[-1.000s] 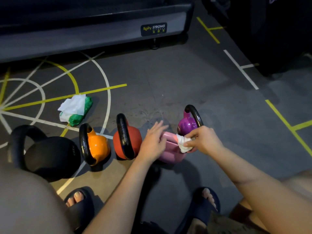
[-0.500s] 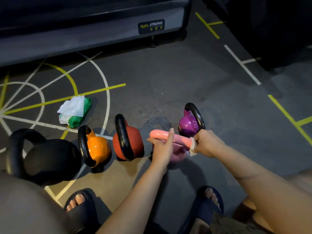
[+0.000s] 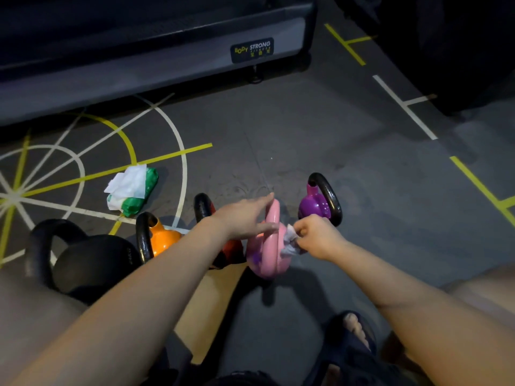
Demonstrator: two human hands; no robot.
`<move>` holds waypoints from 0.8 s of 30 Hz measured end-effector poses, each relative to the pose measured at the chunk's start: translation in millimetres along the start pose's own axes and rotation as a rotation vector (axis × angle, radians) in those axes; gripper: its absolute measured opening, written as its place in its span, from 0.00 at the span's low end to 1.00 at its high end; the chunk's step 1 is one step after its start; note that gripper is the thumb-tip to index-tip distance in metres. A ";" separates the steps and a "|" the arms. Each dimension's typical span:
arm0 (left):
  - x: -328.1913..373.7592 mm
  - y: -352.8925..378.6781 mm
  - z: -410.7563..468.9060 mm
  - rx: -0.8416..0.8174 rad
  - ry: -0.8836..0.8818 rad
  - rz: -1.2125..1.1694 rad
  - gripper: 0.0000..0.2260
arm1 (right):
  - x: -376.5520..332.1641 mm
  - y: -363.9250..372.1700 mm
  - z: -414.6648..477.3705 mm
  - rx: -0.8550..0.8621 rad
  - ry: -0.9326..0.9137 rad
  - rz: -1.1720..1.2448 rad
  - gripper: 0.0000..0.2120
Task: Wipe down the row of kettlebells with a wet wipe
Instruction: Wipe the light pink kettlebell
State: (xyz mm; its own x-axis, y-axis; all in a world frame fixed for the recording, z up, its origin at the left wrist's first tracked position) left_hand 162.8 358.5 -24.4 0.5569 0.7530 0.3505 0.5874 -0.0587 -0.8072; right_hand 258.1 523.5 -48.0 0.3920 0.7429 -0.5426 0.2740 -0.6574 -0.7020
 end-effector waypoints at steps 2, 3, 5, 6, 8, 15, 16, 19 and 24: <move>-3.1 -10.5 -11.3 -0.035 0.092 0.214 0.33 | 2.3 9.8 2.6 -0.022 0.058 -0.058 0.09; -6.9 -13.0 -18.7 -0.069 0.129 0.328 0.30 | 2.9 17.0 4.1 -0.025 0.070 -0.054 0.06; -13.6 -6.6 -38.7 -0.123 0.211 0.451 0.28 | 2.5 31.2 9.2 -0.036 0.067 0.043 0.04; -16.9 0.3 -48.9 -0.132 0.251 0.448 0.28 | 3.1 37.4 13.0 -0.033 0.058 0.093 0.04; -23.6 11.9 -64.8 -0.111 0.298 0.380 0.27 | 2.7 48.1 18.2 -0.054 0.071 0.106 0.05; -15.6 16.0 -50.5 0.046 0.315 0.407 0.26 | 3.1 71.5 27.2 -0.206 0.032 -0.048 0.11; -11.1 19.2 -48.0 0.044 0.336 0.477 0.27 | 0.7 69.3 22.1 -0.226 0.017 0.009 0.09; -10.9 30.6 -43.8 -0.009 0.350 0.533 0.29 | 2.4 65.9 8.9 -0.361 0.134 0.451 0.10; -22.8 25.4 -30.5 -0.030 0.397 0.457 0.27 | 8.7 58.5 -7.6 -0.414 0.334 1.016 0.13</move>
State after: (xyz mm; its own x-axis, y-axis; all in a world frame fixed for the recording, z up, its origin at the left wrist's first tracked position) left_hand 183.0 319.8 -38.4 0.9298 0.3453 0.1270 0.2504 -0.3410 -0.9061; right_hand 284.2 490.6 -90.2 0.7938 -0.1851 -0.5793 -0.0589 -0.9715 0.2297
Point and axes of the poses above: each hand's wrist, its own z-axis towards the middle knuckle, its own y-axis out of the palm, x = y × z, the point moved 3 cm from there along z, towards the middle knuckle, and after that the axes turned 1 degree about -z, right-handed, at the moved point
